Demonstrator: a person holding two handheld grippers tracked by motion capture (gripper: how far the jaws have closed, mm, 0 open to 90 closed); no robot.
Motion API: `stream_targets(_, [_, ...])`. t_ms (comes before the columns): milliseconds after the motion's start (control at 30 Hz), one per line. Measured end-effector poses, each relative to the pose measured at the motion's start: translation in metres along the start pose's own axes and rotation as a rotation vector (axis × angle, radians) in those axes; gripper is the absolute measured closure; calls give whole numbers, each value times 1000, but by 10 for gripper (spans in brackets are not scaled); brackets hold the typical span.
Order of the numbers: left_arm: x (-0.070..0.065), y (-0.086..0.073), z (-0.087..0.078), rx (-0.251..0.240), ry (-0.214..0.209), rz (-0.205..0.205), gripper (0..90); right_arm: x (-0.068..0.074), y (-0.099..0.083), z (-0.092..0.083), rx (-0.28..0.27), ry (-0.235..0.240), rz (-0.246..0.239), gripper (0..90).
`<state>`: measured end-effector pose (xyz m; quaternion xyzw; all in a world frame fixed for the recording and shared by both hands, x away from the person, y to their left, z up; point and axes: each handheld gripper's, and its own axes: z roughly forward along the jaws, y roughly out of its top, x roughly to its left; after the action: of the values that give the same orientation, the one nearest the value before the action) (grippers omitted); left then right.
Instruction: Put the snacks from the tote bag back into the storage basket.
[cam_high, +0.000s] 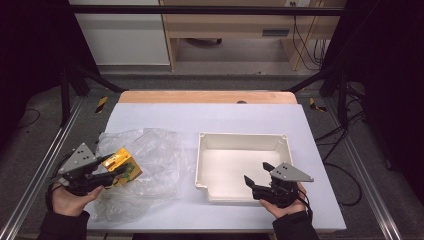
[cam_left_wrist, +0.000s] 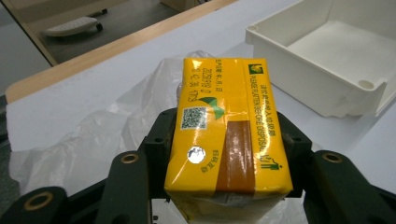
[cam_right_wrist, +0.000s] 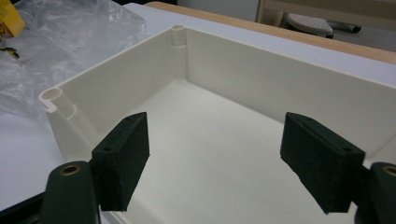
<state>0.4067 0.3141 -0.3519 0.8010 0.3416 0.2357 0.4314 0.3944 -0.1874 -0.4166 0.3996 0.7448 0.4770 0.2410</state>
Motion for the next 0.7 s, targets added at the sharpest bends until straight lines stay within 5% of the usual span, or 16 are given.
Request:
stream_targets(300, [2, 22, -9, -28, 3, 13, 507, -3, -2, -5, -4, -10, 4, 235])
stream_targets(700, [-23, 56, 1, -57, -57, 75, 508, -6, -4, -12, -14, -19, 10, 226])
